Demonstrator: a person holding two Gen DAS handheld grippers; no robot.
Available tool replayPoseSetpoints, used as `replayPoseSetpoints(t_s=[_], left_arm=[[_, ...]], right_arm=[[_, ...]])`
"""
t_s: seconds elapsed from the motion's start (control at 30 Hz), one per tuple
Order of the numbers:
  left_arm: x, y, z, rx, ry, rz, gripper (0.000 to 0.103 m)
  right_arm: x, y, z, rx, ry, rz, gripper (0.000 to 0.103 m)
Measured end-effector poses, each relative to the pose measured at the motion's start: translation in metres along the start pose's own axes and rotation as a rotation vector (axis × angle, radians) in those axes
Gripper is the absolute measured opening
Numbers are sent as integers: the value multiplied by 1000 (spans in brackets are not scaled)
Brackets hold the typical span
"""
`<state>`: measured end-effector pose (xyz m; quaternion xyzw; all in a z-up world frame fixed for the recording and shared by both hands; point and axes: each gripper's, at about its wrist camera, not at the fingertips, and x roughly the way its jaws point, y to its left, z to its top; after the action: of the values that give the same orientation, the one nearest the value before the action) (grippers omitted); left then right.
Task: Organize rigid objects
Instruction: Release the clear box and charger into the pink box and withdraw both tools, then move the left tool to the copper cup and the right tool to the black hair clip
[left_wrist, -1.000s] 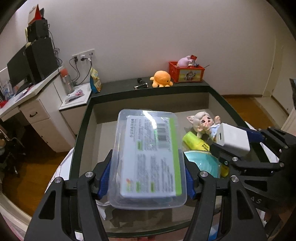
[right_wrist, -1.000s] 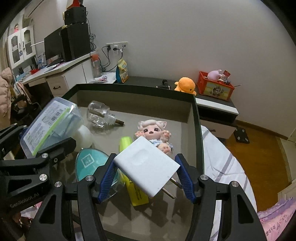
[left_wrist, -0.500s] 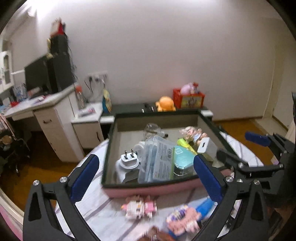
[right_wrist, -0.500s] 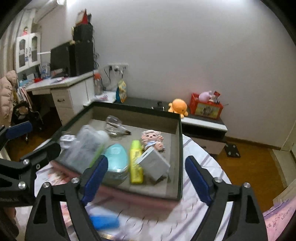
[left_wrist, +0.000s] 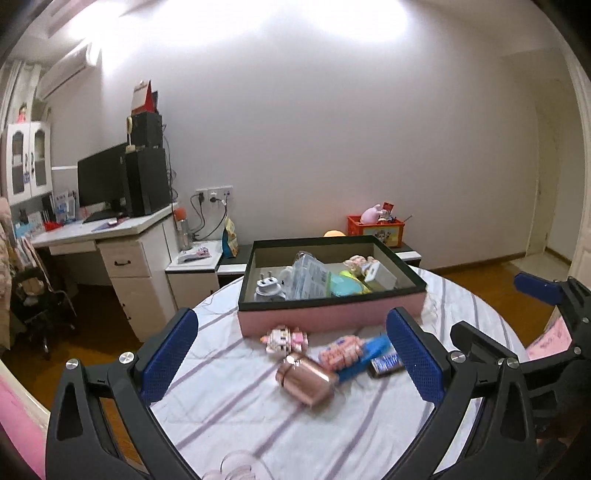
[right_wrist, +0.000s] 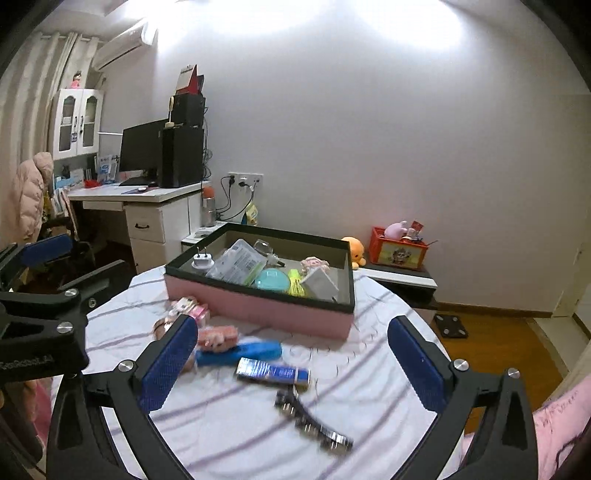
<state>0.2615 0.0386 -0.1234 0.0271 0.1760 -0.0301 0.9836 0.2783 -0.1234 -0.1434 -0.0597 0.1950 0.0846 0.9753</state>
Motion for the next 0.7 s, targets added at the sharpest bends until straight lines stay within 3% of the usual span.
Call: replayPoseSetpoints(t_s=[0.13,0.27,0.7], left_arm=[[-24,-2,-17,23,-23,28,103],[-29,7,-31,20,14,44,103],[-2,8,-52,0,138,20,103]], right_arm=[[-21,6,-17,-23,-18,-53,103],[-27,-3,-31,1,19,-66,103],[-12,-19,-55,61,120,-71,103]])
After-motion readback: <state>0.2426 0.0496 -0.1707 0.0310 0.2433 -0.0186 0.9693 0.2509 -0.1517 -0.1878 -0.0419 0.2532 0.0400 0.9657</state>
